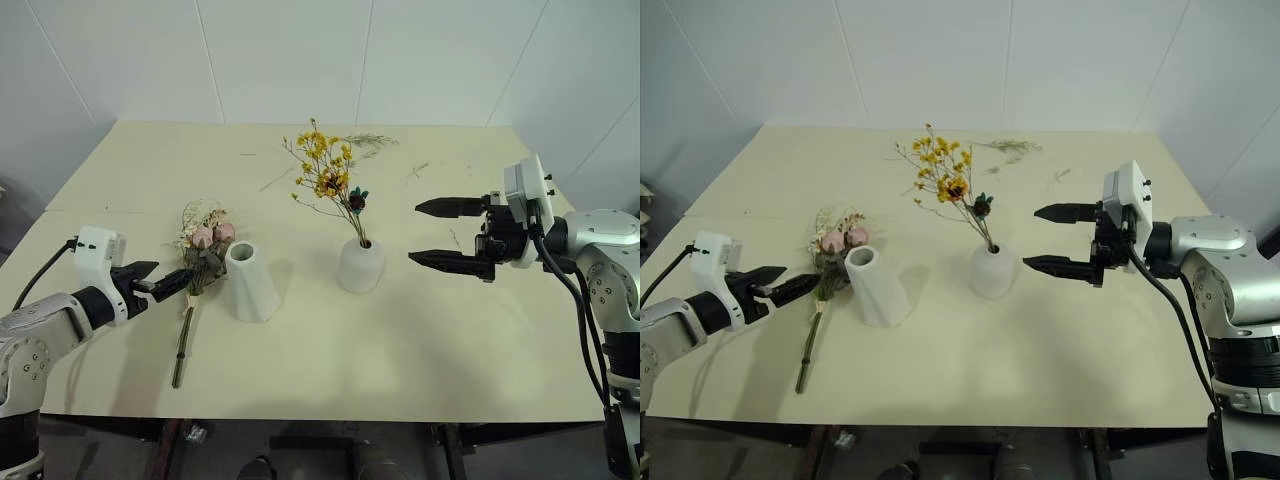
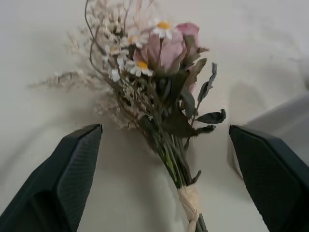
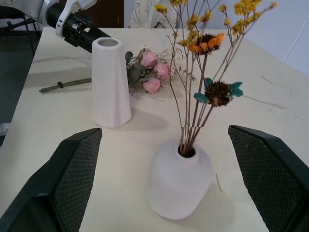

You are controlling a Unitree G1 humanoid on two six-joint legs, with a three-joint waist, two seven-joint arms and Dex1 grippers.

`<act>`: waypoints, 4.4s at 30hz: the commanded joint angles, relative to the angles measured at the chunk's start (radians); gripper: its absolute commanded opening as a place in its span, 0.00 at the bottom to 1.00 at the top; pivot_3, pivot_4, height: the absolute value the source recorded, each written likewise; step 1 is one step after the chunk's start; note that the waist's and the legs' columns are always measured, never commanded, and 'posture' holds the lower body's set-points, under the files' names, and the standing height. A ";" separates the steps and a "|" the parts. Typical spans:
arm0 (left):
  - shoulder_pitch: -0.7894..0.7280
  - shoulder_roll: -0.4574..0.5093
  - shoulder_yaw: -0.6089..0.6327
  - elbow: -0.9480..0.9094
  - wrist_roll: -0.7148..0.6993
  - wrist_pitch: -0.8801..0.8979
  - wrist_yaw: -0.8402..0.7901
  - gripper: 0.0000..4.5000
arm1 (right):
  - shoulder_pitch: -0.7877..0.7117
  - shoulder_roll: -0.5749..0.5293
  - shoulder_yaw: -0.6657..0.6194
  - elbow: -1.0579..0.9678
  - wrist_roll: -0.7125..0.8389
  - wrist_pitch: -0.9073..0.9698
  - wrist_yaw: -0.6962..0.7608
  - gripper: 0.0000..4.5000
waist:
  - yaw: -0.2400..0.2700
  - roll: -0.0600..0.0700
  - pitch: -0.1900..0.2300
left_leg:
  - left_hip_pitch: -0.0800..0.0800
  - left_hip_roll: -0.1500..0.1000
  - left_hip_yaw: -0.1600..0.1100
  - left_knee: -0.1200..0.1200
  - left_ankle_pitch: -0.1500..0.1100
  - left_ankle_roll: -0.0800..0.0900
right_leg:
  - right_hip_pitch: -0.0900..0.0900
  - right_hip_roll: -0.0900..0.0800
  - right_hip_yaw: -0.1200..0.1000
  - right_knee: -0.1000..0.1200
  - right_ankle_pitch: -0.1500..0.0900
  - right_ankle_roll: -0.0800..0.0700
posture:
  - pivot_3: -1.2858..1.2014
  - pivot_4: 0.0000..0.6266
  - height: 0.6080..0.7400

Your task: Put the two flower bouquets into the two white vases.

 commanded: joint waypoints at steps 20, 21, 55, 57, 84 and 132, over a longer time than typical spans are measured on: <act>-0.170 0.060 -0.099 -0.072 0.042 0.541 0.122 1.00 | 0.071 -0.093 -0.103 0.090 0.034 -0.047 0.174 0.98 | 0.002 -0.001 0.000 | 0.000 -0.001 0.000 0.004 -0.001 -0.002 | 0.002 0.000 0.000 0.000 0.000 0.001 | 0.52 0.24 1.00; -0.171 0.070 -0.120 -0.072 0.045 0.538 0.108 1.00 | 0.072 -0.095 -0.103 0.095 0.030 -0.048 0.172 0.98 | 0.001 -0.001 0.000 | 0.000 -0.001 0.000 0.005 -0.001 -0.002 | 0.002 0.000 0.000 0.000 0.001 0.001 | 0.52 0.24 1.00; -0.403 0.097 -0.162 0.211 0.220 0.048 -0.119 0.03 | 0.174 -0.044 -0.206 0.013 0.120 -0.122 0.200 1.00 | 0.003 -0.001 0.000 | 0.000 -0.001 0.000 0.012 -0.003 -0.002 | 0.004 0.001 0.000 0.002 0.002 0.003 | 0.52 0.24 1.00; -0.435 0.112 -0.168 0.259 0.227 0.006 -0.154 0.03 | 0.187 -0.048 -0.189 -0.017 0.111 -0.135 0.215 1.00 | 0.003 -0.001 0.000 | -0.001 -0.001 0.000 0.012 -0.003 -0.002 | 0.004 0.001 0.000 0.002 0.002 0.003 | 0.52 0.24 1.00; -0.753 -0.012 0.017 0.680 -0.067 -0.511 -0.944 0.03 | 0.189 -0.070 -0.181 -0.077 0.152 -0.105 0.212 1.00 | 0.001 0.000 0.000 | -0.001 -0.001 0.000 0.014 -0.005 0.000 | 0.004 0.001 0.000 0.004 0.002 0.004 | 0.52 0.24 1.00; -0.702 -0.267 -0.037 0.655 -0.188 -0.456 -1.002 0.03 | 0.189 -0.119 -0.226 0.016 0.205 -0.073 0.276 1.00 | 0.004 0.000 0.000 | -0.001 -0.001 0.000 0.016 -0.005 0.000 | 0.005 0.001 0.000 0.004 0.002 0.004 | 0.52 0.24 1.00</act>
